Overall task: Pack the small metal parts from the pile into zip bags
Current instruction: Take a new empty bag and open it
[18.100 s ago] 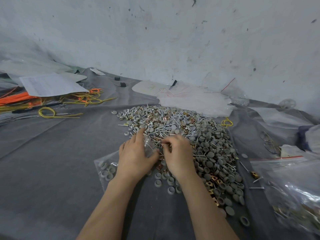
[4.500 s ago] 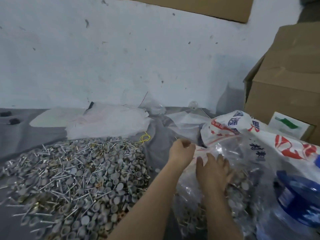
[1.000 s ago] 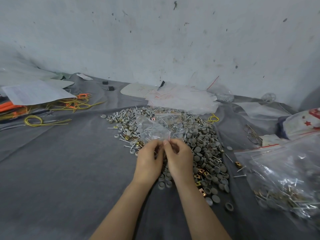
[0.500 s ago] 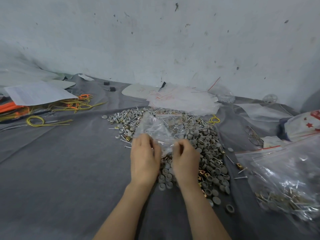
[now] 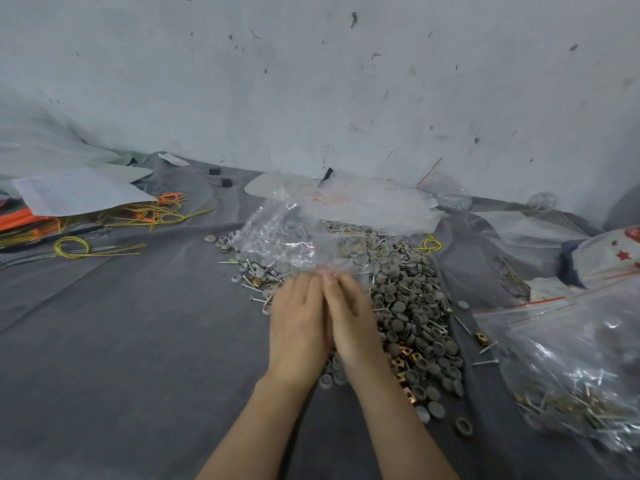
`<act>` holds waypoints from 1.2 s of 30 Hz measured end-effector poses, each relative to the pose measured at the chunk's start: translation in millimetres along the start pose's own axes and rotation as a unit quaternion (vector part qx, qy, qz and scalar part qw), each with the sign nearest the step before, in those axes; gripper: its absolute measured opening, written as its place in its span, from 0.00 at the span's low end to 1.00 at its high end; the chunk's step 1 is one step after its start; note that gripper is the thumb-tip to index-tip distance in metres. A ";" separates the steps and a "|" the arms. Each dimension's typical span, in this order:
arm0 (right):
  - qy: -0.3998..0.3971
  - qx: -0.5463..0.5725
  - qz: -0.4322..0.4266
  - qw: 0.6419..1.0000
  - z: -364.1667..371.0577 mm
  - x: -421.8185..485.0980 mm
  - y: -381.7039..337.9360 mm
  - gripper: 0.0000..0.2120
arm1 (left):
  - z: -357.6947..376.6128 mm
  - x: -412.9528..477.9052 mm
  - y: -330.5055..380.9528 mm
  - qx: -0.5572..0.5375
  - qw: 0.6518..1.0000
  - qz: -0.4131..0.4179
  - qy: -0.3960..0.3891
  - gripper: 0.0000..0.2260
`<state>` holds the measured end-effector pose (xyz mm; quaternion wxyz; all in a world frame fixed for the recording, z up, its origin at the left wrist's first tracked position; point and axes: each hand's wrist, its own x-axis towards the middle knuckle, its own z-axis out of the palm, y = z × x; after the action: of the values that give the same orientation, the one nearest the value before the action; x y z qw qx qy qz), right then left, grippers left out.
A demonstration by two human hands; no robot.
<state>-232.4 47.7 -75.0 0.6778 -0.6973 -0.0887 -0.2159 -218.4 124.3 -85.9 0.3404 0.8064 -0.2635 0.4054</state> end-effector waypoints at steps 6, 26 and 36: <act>0.000 0.336 0.159 0.928 -24.4 4.6 -13.1 0.33 | 11.6 3.0 3.8 -0.144 0.979 -0.138 0.053 0.23; -0.092 0.400 0.208 0.888 -7.9 26.5 -27.9 0.36 | 6.3 30.7 27.3 -0.708 0.533 -0.462 -0.039 0.18; -0.043 0.029 0.196 0.979 -35.3 32.6 -24.6 0.34 | -30.0 26.2 -11.3 -0.262 0.876 -0.399 0.066 0.55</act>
<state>-220.0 9.2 -39.4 0.7222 -0.6901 0.0142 -0.0458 -210.7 150.3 -54.7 0.6887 0.6958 0.0072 0.2037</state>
